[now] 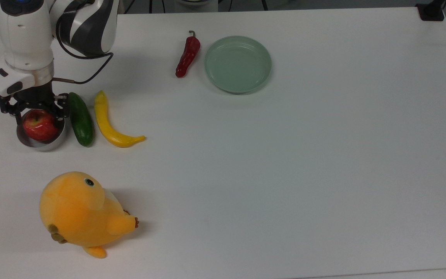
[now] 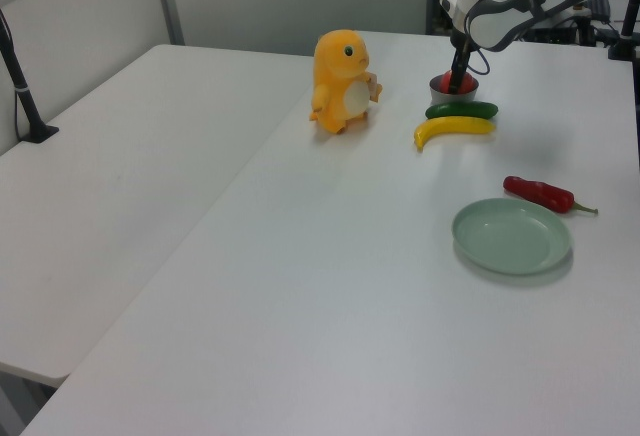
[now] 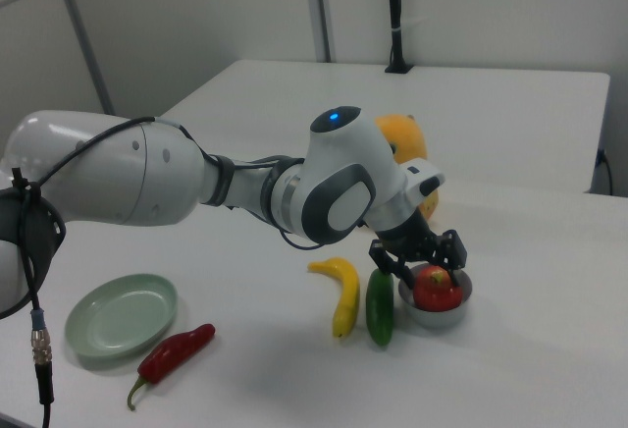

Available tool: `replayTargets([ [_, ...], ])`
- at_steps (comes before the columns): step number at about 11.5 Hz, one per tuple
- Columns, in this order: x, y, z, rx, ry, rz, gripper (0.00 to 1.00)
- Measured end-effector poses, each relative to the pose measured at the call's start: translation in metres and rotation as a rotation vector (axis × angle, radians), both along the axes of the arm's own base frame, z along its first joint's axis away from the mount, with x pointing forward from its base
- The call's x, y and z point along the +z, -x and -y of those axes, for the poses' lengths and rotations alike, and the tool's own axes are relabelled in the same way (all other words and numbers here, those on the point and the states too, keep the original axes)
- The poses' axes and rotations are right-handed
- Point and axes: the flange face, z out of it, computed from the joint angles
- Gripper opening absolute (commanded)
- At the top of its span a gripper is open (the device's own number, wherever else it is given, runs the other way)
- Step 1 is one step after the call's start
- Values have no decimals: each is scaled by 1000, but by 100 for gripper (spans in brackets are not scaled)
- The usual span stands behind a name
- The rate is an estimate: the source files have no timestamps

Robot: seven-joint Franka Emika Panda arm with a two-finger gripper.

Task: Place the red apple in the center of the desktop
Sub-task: 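Lower the gripper around the red apple and close it, then lift the red apple up out of the grey bowl, then carry the apple across the table and lower it onto the tabletop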

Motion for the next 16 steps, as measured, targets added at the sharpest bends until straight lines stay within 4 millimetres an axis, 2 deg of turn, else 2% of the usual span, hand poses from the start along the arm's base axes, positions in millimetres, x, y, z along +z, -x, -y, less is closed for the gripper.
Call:
replayTargets([
  [1, 1, 0, 0, 12, 7, -3, 37],
  [2, 1, 0, 0, 19, 9, -6, 28],
  [6, 3, 0, 0, 41, 16, -9, 28],
  [8, 23, 0, 0, 39, 18, 6, 28],
  [10, 74, 6, -7, 32, 8, 19, 28],
  [11, 108, 11, -20, 40, -2, 24, 28],
  [13, 166, 22, -60, 72, -40, 27, 28],
  [15, 207, 37, -104, 109, -109, 7, 29],
  [16, 219, 44, -120, 126, -130, -11, 29],
])
